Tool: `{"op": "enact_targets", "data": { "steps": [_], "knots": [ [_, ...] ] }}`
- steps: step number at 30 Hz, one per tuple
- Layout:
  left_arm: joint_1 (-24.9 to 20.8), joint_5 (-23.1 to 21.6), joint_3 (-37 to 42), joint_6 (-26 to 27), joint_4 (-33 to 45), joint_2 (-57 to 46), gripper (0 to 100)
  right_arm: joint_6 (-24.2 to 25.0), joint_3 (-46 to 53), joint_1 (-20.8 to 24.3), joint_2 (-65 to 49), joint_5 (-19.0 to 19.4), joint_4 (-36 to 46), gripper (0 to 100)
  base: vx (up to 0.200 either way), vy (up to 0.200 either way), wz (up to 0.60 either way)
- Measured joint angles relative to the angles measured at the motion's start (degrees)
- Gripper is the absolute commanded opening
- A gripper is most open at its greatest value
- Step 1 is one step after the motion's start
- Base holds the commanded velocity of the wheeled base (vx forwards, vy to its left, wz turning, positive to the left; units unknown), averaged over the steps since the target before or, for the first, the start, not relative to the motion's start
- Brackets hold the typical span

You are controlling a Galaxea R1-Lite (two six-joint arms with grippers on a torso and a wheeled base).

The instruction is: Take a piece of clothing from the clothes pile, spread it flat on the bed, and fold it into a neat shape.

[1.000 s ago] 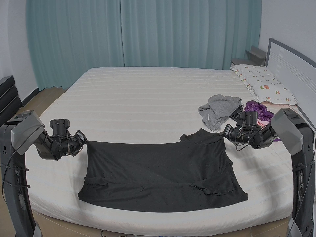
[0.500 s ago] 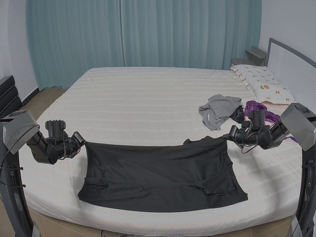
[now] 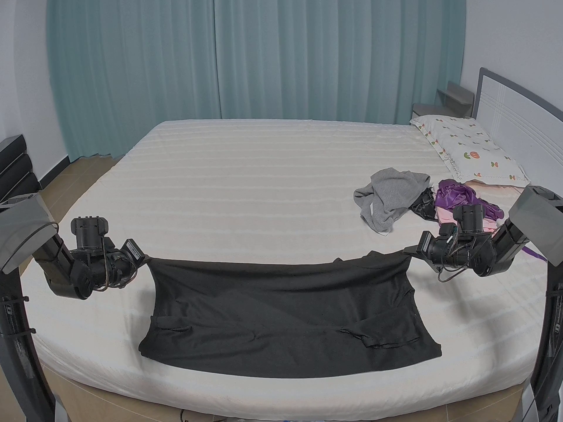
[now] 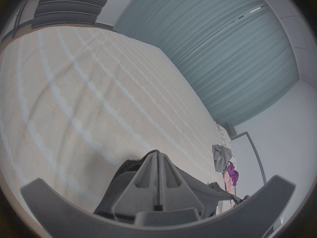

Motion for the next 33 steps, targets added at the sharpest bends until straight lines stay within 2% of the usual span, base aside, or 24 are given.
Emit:
{"op": "enact_targets", "data": {
  "steps": [9, 14, 21, 28, 33],
  "knots": [
    [0.01, -0.09, 6.97, 1.54, -4.46, -1.38, 0, -0.69, 9.2, -0.37, -1.68, 1.46, -7.08, 0, 0.0, 0.0, 0.0],
    [-0.18, -0.28, 12.17, 4.11, -6.22, -1.6, 0, -4.11, 14.45, -0.61, -1.9, 1.89, -9.5, 0, 0.0, 0.0, 0.0],
    [-0.05, -1.51, 18.33, 5.01, -10.7, -2.13, 0, -5.94, 19.92, -2.36, -2.85, 4.08, -11.19, 0, 0.0, 0.0, 0.0],
    [0.09, -1.61, 21.53, 5.28, -13.28, -2.34, 0, -6.38, 22.88, -3.16, -3.75, 4.39, -11.39, 0, 0.0, 0.0, 0.0],
    [0.09, -1.61, 22.7, 7.39, -13.41, -2.13, 0, -9.83, 23.83, -2.96, -3.43, 4.19, -11.36, 0, 0.0, 0.0, 0.0]
  ]
}}
